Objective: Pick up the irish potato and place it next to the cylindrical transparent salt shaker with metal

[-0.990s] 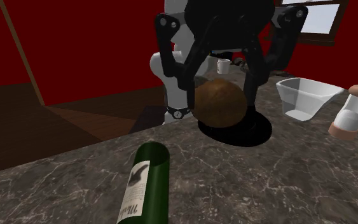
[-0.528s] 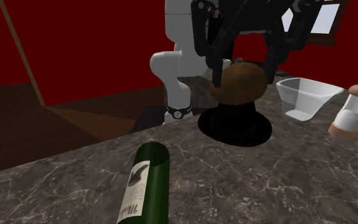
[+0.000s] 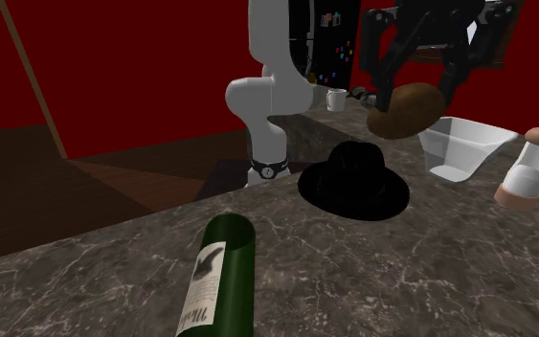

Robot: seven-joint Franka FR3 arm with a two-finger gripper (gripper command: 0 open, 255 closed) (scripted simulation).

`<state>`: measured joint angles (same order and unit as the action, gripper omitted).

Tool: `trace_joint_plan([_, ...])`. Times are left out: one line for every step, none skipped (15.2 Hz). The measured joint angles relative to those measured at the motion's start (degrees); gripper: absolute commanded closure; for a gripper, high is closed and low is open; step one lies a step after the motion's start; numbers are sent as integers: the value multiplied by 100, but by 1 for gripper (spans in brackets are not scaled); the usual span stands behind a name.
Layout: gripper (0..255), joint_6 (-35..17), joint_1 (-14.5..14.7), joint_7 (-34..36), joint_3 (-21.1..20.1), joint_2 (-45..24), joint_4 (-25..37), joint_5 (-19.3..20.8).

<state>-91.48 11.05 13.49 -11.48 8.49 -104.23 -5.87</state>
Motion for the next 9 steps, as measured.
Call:
trace_joint_plan([255,5,46,97,-56,84,-71,-33])
trace_joint_plan([255,-21,102,211,-123,184,-182,-74])
trace_joint_plan([255,-33,155,309,-182,346,-346,-128])
trace_joint_plan([255,-10,204,414,-245,422,-385,-165])
trace_joint_plan([255,-30,256,517,-307,549,-516,-217])
trace_joint_plan([255,-33,313,643,-387,596,-548,-257])
trace_joint_plan([255,-67,362,737,-448,699,-671,-305])
trace_joint_plan([255,-72,412,854,-524,725,-685,-342])
trace_joint_plan([255,-57,465,985,-606,752,-680,-379])
